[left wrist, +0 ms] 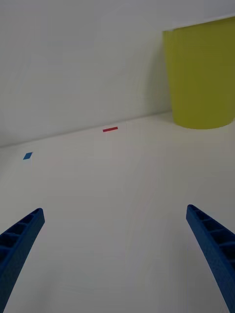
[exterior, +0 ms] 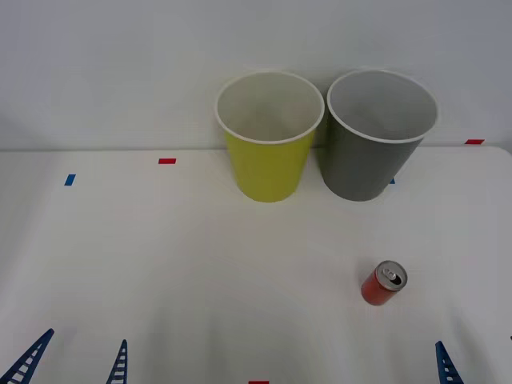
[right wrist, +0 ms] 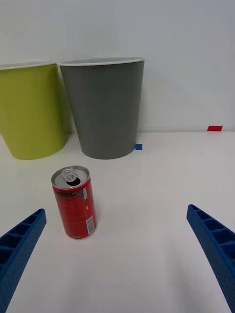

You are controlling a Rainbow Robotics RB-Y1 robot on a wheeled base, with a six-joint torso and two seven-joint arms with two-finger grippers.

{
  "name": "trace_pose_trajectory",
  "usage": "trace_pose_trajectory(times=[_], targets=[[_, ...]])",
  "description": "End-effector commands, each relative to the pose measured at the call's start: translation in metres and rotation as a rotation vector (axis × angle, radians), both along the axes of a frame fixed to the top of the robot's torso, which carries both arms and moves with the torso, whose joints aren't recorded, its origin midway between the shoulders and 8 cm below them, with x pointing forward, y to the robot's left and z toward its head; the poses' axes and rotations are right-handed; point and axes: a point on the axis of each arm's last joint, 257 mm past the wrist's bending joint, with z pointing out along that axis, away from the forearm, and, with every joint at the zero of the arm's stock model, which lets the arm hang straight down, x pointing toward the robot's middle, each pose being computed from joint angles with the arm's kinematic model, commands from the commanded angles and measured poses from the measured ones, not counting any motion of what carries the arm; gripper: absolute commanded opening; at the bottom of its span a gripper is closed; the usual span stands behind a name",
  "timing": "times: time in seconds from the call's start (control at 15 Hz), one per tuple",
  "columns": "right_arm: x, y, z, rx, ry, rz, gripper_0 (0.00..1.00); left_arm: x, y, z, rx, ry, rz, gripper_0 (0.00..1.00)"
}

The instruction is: Put cans in the gray bin and PET bottles in the light green bin.

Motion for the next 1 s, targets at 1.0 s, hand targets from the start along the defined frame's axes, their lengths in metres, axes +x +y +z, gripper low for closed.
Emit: trace_pose_trajectory(times=[1.0], targets=[[0.009,0.013,-0.047,-0.083,-0.071,-0.050,1.00,0.000,0.000,0.000,0.000,0.000,0.000,1.00]])
